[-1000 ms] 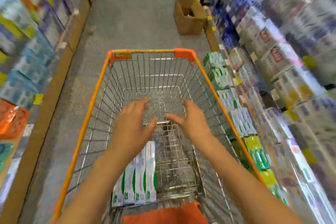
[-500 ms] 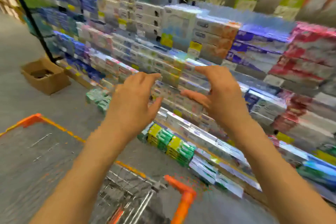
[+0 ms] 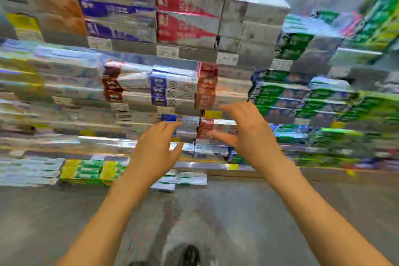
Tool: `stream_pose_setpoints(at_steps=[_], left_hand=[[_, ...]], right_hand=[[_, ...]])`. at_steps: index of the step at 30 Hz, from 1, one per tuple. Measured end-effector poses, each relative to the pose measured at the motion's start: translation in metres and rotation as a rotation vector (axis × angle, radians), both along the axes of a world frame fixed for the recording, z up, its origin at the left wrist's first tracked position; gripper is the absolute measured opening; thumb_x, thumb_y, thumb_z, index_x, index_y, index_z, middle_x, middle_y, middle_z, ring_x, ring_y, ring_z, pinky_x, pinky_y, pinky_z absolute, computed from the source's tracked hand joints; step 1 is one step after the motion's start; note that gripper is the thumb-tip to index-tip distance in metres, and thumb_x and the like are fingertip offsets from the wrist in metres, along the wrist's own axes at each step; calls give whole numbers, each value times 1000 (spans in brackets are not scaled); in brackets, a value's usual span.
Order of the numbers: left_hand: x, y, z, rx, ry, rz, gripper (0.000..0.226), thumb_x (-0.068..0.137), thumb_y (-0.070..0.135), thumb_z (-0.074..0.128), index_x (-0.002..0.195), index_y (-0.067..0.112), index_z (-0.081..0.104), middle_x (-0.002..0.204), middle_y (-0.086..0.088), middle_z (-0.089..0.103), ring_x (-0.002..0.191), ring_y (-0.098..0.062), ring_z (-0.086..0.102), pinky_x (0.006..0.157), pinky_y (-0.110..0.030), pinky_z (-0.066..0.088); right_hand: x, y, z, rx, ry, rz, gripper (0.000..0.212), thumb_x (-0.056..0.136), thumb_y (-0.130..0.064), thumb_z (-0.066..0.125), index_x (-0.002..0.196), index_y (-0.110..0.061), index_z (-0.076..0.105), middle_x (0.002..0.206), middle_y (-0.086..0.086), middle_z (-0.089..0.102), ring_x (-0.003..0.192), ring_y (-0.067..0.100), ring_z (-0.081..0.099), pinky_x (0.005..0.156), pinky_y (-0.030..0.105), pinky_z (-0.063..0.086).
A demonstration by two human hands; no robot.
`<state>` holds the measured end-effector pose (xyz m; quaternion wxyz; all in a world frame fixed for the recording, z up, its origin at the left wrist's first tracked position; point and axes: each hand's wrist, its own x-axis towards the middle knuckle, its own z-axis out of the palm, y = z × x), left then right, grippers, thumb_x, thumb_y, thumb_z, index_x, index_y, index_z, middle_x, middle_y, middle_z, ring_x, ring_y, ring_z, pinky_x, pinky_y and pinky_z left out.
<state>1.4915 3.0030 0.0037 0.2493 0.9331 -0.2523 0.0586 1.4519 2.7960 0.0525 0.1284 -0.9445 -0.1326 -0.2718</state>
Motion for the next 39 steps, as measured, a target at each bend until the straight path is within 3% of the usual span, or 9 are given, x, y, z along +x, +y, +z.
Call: stream_pose_setpoints(at_steps=[5, 9, 11, 14, 17, 20, 24, 31, 39], left_hand=[[31, -33, -57, 46, 159, -87, 49, 81, 37, 48, 120, 10, 59, 106, -12, 62, 100, -37, 58, 81, -50, 50], [60, -63, -143, 126, 185, -199, 34, 76, 19, 66, 108, 9, 64, 92, -12, 64, 83, -38, 63, 64, -44, 52], [69, -81, -198, 189, 250, -207, 42, 81, 18, 66, 122, 10, 58, 108, -12, 62, 101, -36, 59, 77, -44, 51], [86, -100, -296, 272, 322, -197, 49, 88, 26, 60, 134, 17, 48, 127, -9, 53, 121, -29, 45, 96, -42, 42], [106, -116, -407, 301, 364, -172, 51, 86, 27, 63, 133, 14, 49, 129, -12, 52, 122, -31, 45, 96, -43, 42], [118, -127, -524, 395, 446, -188, 52, 85, 31, 63, 132, 13, 48, 127, -13, 52, 118, -32, 48, 92, -41, 44], [118, -148, -670, 523, 447, -275, 61, 84, 37, 61, 137, 14, 41, 134, -11, 47, 123, -30, 44, 97, -39, 42], [162, -177, -813, 791, 307, -266, 77, 74, 50, 70, 129, 7, 36, 126, -14, 45, 117, -30, 47, 94, -39, 40], [177, -176, -871, 790, 213, -235, 107, 66, 57, 73, 144, 5, 22, 133, -12, 38, 122, -30, 39, 99, -37, 34]], right_hand=[[18, -32, -56, 13, 100, -26, 57, 75, -56, 51, 100, -5, 62, 83, 12, 65, 80, 30, 59, 70, 31, 42], [35, -59, -132, -7, 209, -85, 65, 75, -59, 47, 101, -3, 67, 85, 9, 66, 80, 29, 62, 67, 37, 51], [45, -72, -186, 6, 269, -91, 63, 74, -58, 52, 104, -4, 66, 88, 7, 66, 84, 24, 57, 71, 31, 47], [53, -87, -288, 43, 343, -57, 54, 74, -51, 60, 101, -4, 67, 86, 8, 67, 84, 21, 56, 71, 27, 44], [64, -101, -404, 31, 527, -17, 47, 75, -47, 66, 95, -5, 68, 83, 11, 67, 82, 26, 60, 65, 32, 49], [81, -117, -531, -54, 825, -52, 53, 81, -48, 67, 115, -9, 61, 109, 11, 64, 105, 30, 57, 84, 36, 44], [100, -131, -689, -177, 986, -21, 71, 75, -55, 68, 126, -10, 49, 122, 12, 55, 112, 30, 50, 92, 41, 41], [149, -137, -860, -313, 860, 6, 81, 78, -50, 67, 138, -8, 33, 133, 11, 42, 121, 30, 42, 94, 41, 37], [177, -128, -925, -350, 802, 16, 100, 71, -55, 71, 143, -5, 24, 134, 12, 39, 122, 30, 38, 102, 39, 30]])
